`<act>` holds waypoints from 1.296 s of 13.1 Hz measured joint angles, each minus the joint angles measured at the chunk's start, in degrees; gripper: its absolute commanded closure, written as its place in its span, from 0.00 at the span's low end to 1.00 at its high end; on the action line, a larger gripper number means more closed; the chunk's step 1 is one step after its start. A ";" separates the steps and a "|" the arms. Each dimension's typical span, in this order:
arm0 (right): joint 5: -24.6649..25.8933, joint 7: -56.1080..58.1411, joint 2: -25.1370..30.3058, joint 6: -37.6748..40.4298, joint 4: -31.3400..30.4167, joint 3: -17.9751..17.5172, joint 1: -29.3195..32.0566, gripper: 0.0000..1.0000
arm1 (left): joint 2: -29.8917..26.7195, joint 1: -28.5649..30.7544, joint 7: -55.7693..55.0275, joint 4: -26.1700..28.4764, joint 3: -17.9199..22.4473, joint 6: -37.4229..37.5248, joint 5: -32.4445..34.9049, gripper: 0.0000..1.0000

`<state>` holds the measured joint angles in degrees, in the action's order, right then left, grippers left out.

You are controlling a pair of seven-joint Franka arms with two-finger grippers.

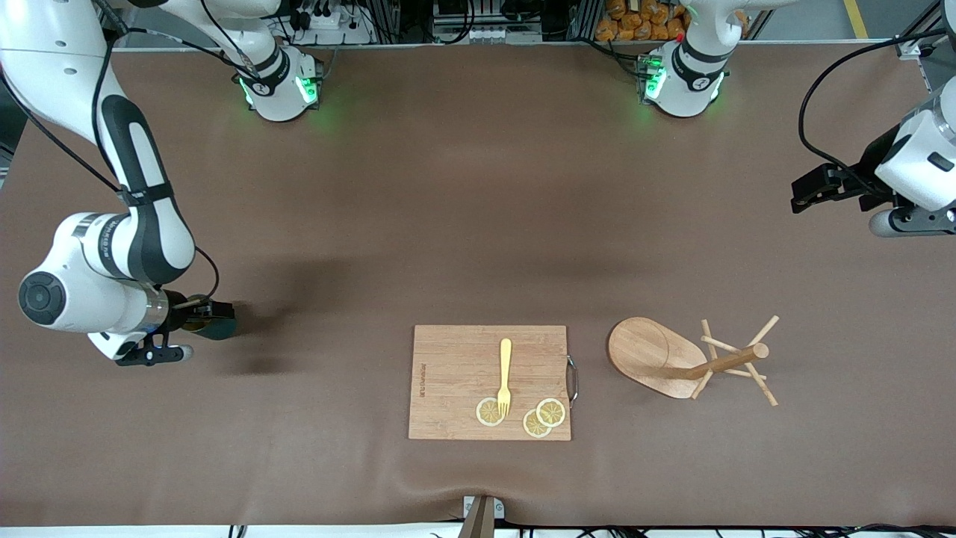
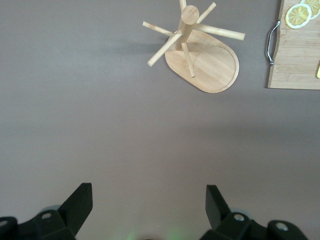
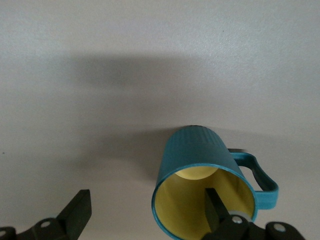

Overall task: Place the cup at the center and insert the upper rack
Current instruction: 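Reach the right gripper to the teal mug and grasp it, then carry the teal mug with the right gripper to the table center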

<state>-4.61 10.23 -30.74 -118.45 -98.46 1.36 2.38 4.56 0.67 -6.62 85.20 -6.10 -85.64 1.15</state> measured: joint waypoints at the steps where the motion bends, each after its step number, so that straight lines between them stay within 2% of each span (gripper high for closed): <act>1: -0.05 0.00 -0.31 0.04 -0.09 0.01 0.00 0.06 | 0.12 0.01 0.00 0.01 0.00 -0.06 0.00 0.00; 2: -0.10 0.00 -0.73 0.09 -0.17 0.02 0.00 0.14 | 0.20 0.01 0.00 0.02 0.00 -0.09 0.00 0.00; 3: -0.12 0.00 -1.30 0.11 -0.26 0.04 0.00 0.27 | 0.25 0.01 0.00 0.04 0.00 -0.11 0.00 0.00; 4: -0.14 0.00 -1.93 0.11 -0.32 0.05 0.00 0.48 | 0.27 0.01 0.00 0.05 0.00 -0.12 0.00 0.00; 6: -0.19 -0.03 -2.72 0.34 -0.32 0.05 0.00 1.00 | 0.29 0.01 0.00 0.06 0.00 -0.14 0.00 0.00; 13: -0.41 -2.14 -2.57 2.38 1.04 -0.10 -0.22 1.00 | 0.31 0.01 0.00 0.37 0.00 -0.14 0.00 0.00; 17: -0.79 -6.59 -1.88 7.16 4.88 -0.31 -3.52 1.00 | 0.33 0.02 0.00 0.41 0.00 -0.14 0.00 0.00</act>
<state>-5.40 3.64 -32.62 -111.29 -93.57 1.05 -1.14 4.88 0.68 -6.62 85.62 -6.10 -85.79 1.15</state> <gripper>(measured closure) 0.947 0.000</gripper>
